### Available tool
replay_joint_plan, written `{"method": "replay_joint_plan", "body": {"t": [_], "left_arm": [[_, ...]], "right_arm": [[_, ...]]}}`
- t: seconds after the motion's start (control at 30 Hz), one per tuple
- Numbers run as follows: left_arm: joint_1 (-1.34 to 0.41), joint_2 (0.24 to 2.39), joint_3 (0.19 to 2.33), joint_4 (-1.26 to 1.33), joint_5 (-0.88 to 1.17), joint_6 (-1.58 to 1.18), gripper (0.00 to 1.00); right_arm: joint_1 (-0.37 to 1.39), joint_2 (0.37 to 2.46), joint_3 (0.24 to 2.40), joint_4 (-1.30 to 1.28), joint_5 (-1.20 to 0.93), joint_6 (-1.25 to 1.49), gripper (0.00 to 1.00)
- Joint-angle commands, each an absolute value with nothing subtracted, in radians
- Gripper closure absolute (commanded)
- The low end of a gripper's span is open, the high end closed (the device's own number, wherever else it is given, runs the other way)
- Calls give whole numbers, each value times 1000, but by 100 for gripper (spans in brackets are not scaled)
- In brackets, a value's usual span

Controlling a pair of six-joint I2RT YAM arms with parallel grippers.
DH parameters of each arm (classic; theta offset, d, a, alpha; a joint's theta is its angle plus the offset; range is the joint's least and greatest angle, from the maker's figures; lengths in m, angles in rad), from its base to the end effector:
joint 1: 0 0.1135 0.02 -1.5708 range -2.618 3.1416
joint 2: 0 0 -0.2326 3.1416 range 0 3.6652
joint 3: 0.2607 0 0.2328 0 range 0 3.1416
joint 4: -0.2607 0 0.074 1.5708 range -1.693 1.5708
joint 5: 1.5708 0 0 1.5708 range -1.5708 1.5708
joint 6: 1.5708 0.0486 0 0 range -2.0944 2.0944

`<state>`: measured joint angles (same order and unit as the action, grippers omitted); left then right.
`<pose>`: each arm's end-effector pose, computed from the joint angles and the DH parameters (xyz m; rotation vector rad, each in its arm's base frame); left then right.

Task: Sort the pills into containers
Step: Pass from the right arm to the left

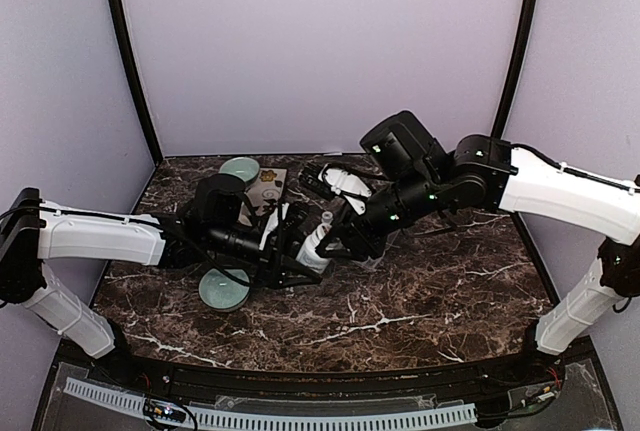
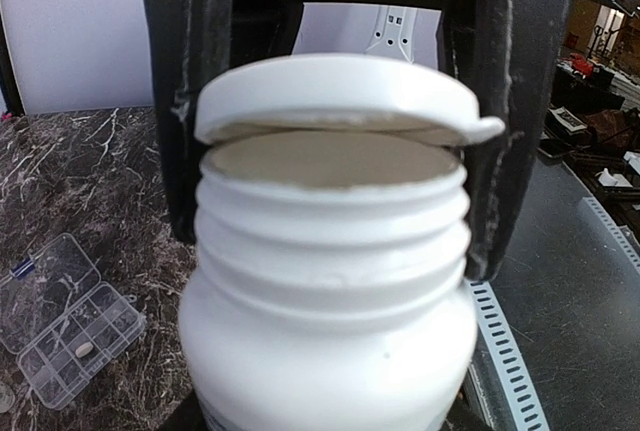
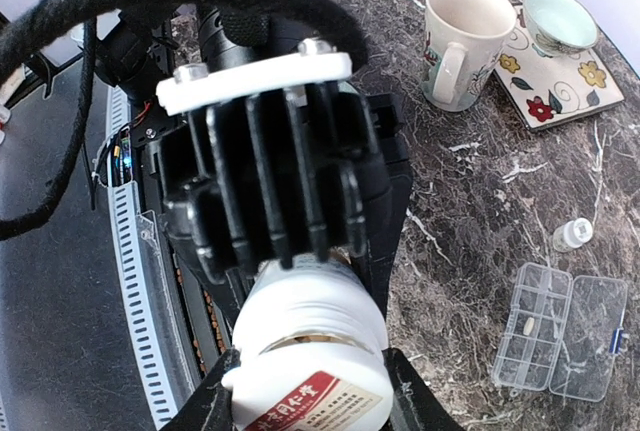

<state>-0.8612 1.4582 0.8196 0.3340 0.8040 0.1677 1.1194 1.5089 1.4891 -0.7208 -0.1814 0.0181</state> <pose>0.1774 -0.2603 0.2264 1.4301 1.3428 -1.2158 0.1324 0.2932 0.3190 -1.3526 2.0170 0.7619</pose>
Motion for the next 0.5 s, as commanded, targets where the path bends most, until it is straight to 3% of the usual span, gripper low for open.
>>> {"method": "replay_joint_plan", "body": {"t": [0.0,0.47], "left_arm": [[-856,1437,852,286,768,131,67],[-856,1439,867,255,752,147,68]], "right_arm": [[1145,1472,1505,-661,-111,-10,60],[1168,1466,1534,-709,-46,-31,44]]}}
